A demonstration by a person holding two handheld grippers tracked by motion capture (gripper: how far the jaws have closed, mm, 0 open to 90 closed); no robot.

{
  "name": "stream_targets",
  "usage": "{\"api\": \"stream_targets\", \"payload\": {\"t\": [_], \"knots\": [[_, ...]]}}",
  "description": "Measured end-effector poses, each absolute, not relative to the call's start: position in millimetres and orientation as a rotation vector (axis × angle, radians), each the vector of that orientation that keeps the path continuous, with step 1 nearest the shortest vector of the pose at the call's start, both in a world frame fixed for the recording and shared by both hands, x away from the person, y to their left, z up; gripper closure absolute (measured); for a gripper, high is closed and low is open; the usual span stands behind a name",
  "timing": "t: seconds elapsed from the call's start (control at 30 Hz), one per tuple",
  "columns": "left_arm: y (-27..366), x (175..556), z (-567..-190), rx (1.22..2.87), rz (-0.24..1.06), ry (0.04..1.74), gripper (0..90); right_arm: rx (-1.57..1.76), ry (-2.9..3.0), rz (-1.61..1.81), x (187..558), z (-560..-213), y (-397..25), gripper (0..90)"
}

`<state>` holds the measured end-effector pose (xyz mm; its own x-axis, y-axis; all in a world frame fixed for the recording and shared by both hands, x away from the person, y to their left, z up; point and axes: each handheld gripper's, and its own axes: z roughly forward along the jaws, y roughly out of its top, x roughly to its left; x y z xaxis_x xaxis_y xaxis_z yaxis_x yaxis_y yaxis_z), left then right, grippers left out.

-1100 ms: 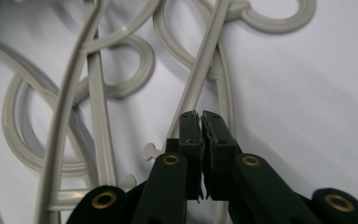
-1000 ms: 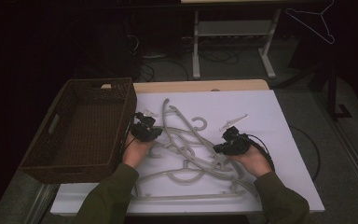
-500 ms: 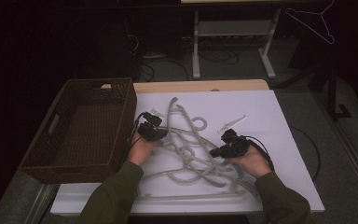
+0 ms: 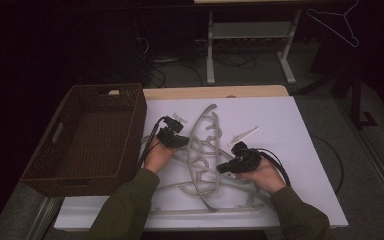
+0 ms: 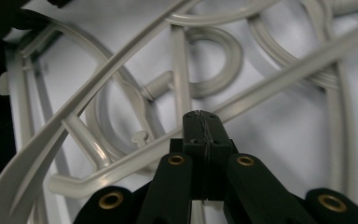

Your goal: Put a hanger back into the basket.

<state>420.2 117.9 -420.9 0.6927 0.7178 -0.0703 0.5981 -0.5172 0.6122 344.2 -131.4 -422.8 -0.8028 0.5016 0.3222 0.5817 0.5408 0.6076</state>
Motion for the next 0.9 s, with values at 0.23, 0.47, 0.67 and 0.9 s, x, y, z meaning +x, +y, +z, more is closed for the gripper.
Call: {"api": "stream_targets", "payload": {"t": [0.23, 0.47, 0.67, 0.9], "knots": [[106.4, 422.4, -419.1, 2.287, 0.27, 0.966, 88.7, -0.907, -2.656, -1.133, 342.4, -423.3, -120.1, 89.9], [124.6, 399.8, -399.2, 2.208, 0.286, 0.972, 67.8, -0.974, -2.649, -1.248, 338.7, -409.1, -137.3, 73.2], [141.0, 366.7, -394.0, 2.186, 0.249, 0.963, 49.2, -1.076, -2.661, -1.369, 334.6, -397.0, -153.7, 41.3], [144.0, 336.0, -398.0, 2.216, 0.206, 0.947, 40.5, -1.191, -2.679, -1.376, 335.7, -395.1, -161.8, 23.0]]}}
